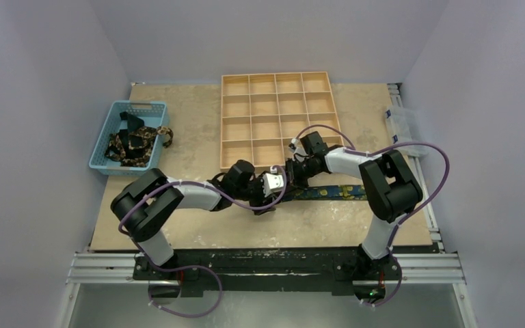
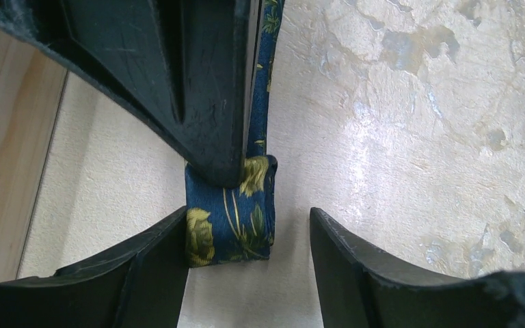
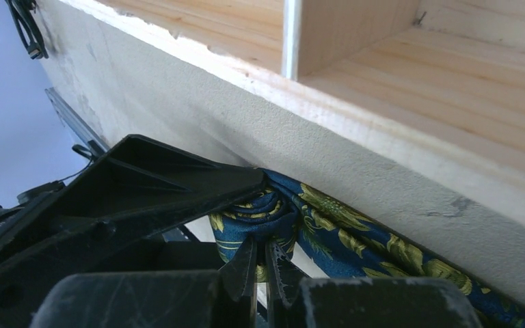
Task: Roll the ties
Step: Roll the tie at the center of the board.
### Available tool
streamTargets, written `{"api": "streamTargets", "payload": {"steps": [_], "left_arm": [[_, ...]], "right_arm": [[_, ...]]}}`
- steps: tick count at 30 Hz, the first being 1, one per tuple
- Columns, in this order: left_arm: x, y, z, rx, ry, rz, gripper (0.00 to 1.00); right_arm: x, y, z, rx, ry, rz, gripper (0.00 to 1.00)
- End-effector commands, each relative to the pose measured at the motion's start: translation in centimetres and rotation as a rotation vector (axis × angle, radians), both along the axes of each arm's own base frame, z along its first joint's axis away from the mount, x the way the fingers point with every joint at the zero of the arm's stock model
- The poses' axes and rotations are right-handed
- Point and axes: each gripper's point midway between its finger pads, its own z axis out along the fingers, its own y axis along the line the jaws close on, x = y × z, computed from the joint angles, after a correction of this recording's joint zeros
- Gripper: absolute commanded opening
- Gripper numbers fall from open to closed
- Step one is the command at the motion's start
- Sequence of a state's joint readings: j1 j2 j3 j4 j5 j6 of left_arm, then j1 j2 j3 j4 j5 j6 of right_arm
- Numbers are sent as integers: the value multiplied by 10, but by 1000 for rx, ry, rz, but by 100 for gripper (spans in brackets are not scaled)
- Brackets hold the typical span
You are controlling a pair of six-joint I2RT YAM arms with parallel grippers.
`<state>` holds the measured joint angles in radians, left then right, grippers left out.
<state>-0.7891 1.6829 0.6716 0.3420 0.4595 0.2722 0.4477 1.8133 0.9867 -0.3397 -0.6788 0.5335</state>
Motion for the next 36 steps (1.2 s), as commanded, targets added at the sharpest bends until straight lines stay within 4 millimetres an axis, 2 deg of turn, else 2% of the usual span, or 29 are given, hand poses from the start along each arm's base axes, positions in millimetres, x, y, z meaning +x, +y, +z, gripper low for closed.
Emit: {"api": "streamTargets", "payload": {"steps": [1,7,15,22,26,30,33,34,36], "left_arm": [[2,5,4,-34,9,13,61],[7,2,4,-67,14,34,62],[11,-15,4,-110,42,23,62],[17,-37,16,-144,9,-17,57],[22,-42,11,-134,15,-16,49],[23,-37,4,-88,22,2,27],[19,-21,-6,16,30,16,14],[17,-15,-8,43,32,20,13],[12,-2,-13,98,41,37,13]], "right_arm": [[-10,-46,-56,-260,-5,5,0],[-12,-62,-68,-347,-17,17,0],[-11,-66,-75,-375,-20,12,0],[-11,-67,-78,-381,-15,21,0],[-11,-66,-78,-377,-13,24,0],[-10,-62,-74,-360,-15,30,0],[-6,-54,-57,-310,-30,27,0],[-5,-52,-49,-295,-39,24,1],[-1,-47,-31,-269,-62,28,8]]}}
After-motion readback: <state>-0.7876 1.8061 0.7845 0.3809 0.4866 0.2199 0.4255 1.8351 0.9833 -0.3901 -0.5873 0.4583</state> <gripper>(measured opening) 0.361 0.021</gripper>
